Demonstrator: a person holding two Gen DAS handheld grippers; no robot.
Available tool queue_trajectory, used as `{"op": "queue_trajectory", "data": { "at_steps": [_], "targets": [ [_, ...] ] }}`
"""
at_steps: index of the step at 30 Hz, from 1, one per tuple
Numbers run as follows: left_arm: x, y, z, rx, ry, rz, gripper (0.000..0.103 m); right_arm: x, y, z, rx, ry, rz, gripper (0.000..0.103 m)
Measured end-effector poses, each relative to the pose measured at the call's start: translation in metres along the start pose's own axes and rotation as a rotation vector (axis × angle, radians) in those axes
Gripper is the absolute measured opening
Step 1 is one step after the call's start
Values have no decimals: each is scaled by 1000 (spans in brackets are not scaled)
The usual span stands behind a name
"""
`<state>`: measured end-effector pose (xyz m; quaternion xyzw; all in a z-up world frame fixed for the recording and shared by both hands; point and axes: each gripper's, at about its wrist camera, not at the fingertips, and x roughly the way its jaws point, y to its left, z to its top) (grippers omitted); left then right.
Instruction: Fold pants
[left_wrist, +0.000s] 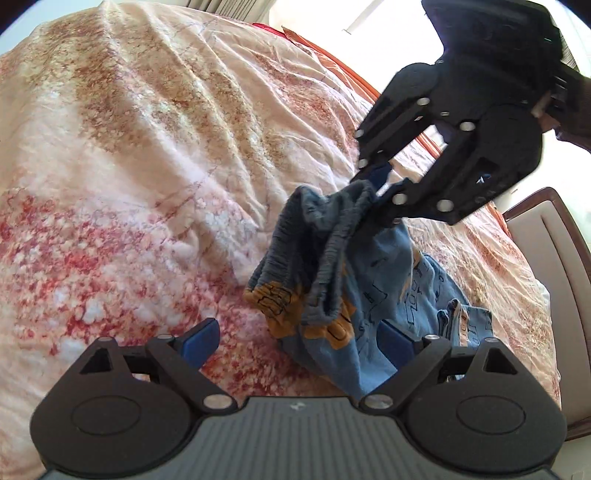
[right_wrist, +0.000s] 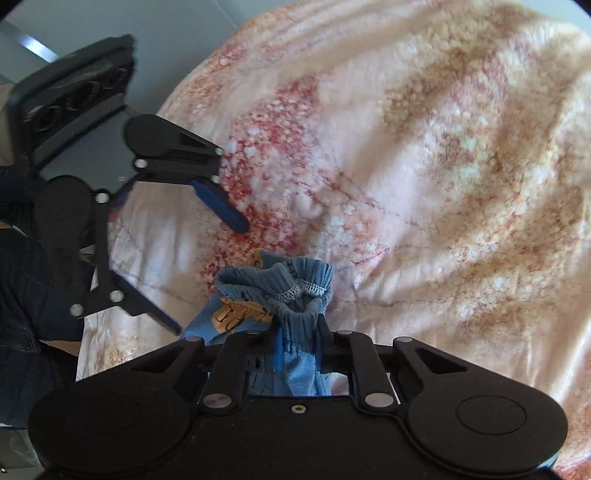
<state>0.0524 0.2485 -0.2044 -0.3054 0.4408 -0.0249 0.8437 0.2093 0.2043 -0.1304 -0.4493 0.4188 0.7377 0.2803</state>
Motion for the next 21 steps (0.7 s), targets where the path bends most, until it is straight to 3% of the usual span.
{"op": "queue_trajectory", "data": {
  "at_steps": [5,7,8,11,12,14,16,21],
  "targets": [
    [15,-22,14,22,-47,-59,93,-52,39,-36,-47,-99,-80,16],
    [14,-37,17,52,-84,-116,82,-65,48,-52,-40,-128,-119,16],
    [14,-49,18,91,-95,-140,71,-68,53,-61,-21,-147,-141,16],
    [17,-84,20,206,-82,-144,18,-80,62,-92,83,-214,-206,22],
    [18,-95,19,232,-84,-142,17,-83,63,-103,137,-231,-232,37],
    [19,-119,17,276,-93,-129,16,-96,68,-142,317,-314,-216,49],
    [21,-143,11,325,-96,-119,16,-109,79,-189,555,-474,-203,72],
    [32,-209,-12,471,-96,-92,16,-92,120,-312,1276,-935,58,73]
  ]
}}
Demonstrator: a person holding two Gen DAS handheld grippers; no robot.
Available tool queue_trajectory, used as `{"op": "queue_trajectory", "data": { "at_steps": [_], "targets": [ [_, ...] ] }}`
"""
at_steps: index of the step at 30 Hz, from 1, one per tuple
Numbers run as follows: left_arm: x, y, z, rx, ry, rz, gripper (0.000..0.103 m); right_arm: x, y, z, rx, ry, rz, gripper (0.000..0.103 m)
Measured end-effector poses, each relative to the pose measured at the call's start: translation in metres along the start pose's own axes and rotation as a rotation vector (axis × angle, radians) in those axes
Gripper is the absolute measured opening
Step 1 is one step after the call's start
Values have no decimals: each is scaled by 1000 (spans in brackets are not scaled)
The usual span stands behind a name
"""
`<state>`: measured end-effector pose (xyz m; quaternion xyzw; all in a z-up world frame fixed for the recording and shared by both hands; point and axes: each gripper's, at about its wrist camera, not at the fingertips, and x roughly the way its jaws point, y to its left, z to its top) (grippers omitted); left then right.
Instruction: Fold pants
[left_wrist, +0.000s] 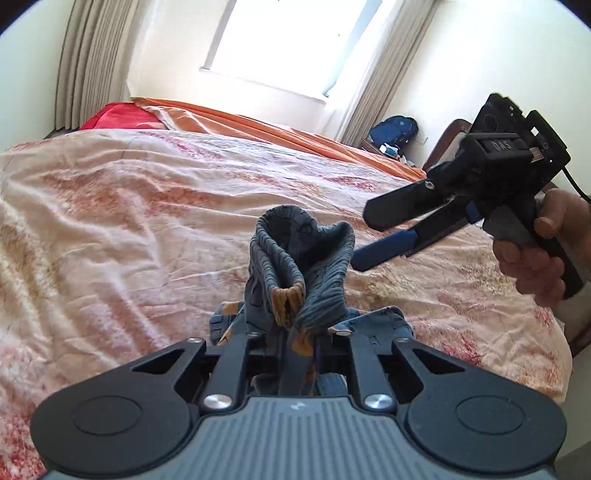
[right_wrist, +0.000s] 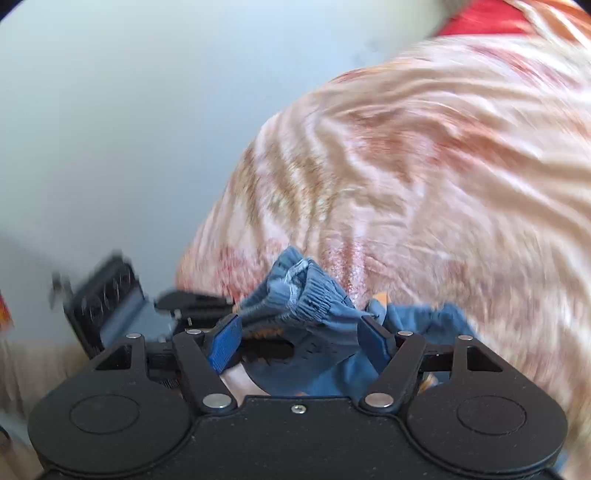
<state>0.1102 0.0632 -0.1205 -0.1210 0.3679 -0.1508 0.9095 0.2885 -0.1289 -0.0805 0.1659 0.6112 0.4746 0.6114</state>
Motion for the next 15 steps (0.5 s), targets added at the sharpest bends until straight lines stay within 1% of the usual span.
{"op": "queue_trajectory", "data": {
  "at_steps": [2,4,5,7,8,10,11,13,15],
  "targets": [
    [7,-28,-1,52,5,24,16,-13,-35,-30,286,-82,41,73],
    [17,-53,-4,117,13,49,16,-16,-55,-50,430,-118,72,72],
    [23,-63,-6,153,23,56,16,-17,-62,-57,480,-139,84,72],
    [33,-83,-12,231,44,69,16,-21,-75,-66,544,-170,110,72],
    [37,-93,-16,270,53,76,16,-22,-79,-68,559,-177,103,72],
    [45,-110,-23,320,73,82,16,-28,-85,-69,548,-167,65,71],
    [48,-116,-26,327,83,83,16,-29,-89,-71,521,-155,19,69],
    [55,-126,-32,328,103,78,16,-35,-94,-77,481,-153,-30,38],
    [59,-138,-36,332,104,81,16,-45,-99,-84,457,-163,-49,30]
  ]
}}
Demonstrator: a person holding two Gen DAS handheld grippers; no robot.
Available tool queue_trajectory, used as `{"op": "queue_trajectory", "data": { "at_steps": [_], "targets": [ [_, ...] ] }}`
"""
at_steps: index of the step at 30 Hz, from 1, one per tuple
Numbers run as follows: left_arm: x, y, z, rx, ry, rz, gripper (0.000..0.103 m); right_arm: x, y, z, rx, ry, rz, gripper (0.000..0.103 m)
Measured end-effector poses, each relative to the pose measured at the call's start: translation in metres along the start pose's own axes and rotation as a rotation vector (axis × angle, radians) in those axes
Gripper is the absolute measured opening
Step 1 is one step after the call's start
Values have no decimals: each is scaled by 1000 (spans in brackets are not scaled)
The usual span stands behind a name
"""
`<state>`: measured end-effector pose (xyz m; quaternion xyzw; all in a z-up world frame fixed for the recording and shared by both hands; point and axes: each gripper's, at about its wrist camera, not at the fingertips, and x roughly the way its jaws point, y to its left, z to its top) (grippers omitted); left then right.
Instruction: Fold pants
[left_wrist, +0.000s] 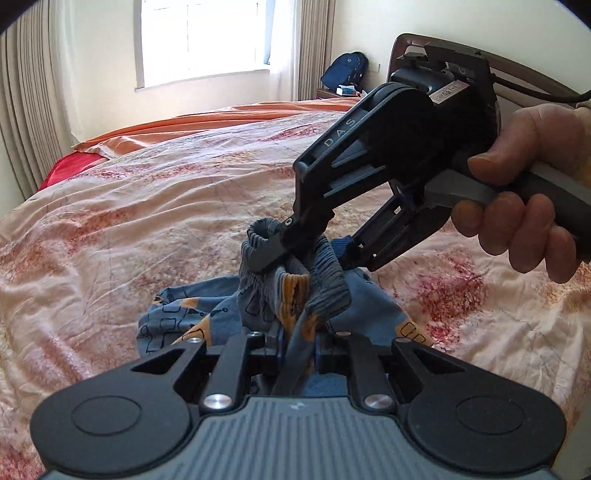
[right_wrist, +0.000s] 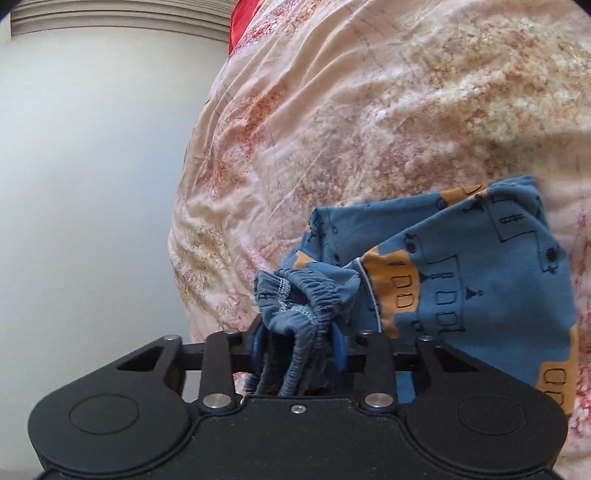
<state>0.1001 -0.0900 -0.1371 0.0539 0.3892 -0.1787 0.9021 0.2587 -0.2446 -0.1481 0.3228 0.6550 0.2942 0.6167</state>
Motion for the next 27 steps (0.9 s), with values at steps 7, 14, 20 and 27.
{"op": "queue_trajectory", "data": {
  "at_steps": [7,14,20,27],
  "targets": [
    [21,-39,15,-1,-22,-38,19,-44,-23,1,-96,-68,1,25],
    [64,-76,2,18,69,-83,35,-61,-80,10,-115,-75,-61,24],
    [49,-85,-30,32,156,-127,46,-57,-117,7,-90,-50,-163,37],
    [5,-20,-48,-140,123,16,68,-82,-55,3,-379,-158,-247,60]
  ]
}}
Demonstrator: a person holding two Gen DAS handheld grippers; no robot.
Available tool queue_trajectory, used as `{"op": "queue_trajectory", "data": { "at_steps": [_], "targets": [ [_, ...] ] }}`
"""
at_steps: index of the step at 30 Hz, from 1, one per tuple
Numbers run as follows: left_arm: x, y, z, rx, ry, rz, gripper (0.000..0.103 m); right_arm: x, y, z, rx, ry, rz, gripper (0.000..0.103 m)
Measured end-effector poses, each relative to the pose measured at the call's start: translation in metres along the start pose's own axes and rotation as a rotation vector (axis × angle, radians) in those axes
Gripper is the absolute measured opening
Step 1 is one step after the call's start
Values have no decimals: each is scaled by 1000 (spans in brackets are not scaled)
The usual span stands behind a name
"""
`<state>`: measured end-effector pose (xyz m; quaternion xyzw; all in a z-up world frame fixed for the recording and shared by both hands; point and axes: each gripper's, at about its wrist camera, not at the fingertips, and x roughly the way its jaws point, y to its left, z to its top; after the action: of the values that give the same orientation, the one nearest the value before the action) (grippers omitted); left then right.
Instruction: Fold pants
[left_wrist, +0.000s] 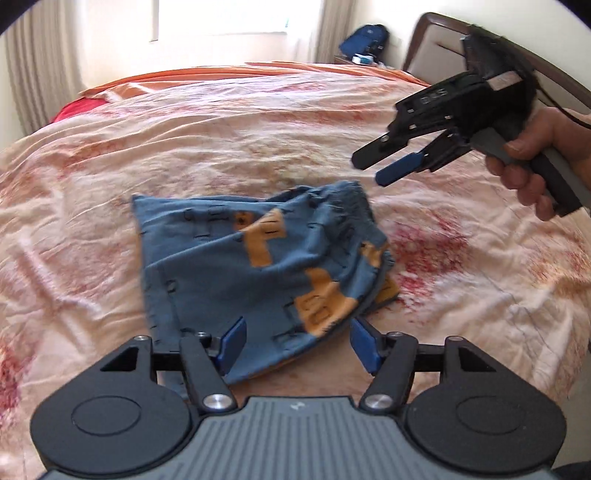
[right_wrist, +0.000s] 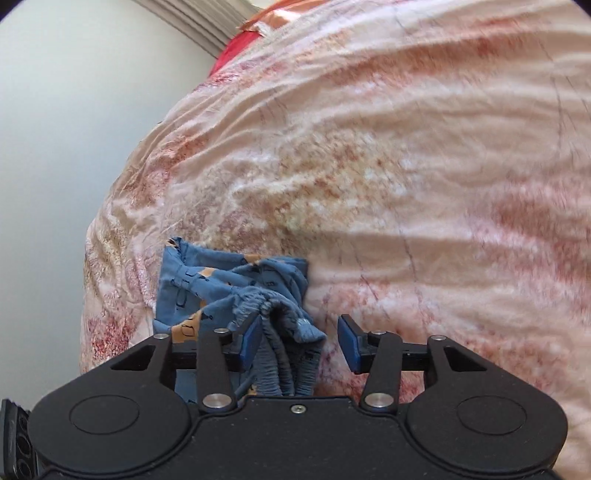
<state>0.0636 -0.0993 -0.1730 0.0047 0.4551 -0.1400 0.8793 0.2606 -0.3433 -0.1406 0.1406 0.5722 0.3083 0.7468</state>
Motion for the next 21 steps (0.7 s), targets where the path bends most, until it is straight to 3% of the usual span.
{"op": "queue_trajectory", "data": {
  "at_steps": [1,3,6,8,10,15,17,18,21],
  "targets": [
    [3,9,1,-20,5,16,68,5,13,6,-43,2,22,65],
    [10,22,3,-28,5,28,68,28,52,22,-184,20,65,67],
    [20,26,0,5,13,9,68,74,106,41,-424,81,85,67],
    [26,26,-5,10,16,2,68,104,128,54,-507,114,90,65],
    [31,27,-8,0,12,-2,68,130,140,66,-533,149,81,55],
    [34,29,-12,-43,-8,-19,70,181,164,70,-626,313,69,45],
    [35,30,-13,-57,-7,-25,71,191,173,60,-699,385,63,32],
    [36,31,-14,-61,-8,-28,71,194,177,54,-751,403,46,11],
    [38,29,-18,-51,-8,-25,71,193,178,55,-804,328,-12,4]
  ]
}}
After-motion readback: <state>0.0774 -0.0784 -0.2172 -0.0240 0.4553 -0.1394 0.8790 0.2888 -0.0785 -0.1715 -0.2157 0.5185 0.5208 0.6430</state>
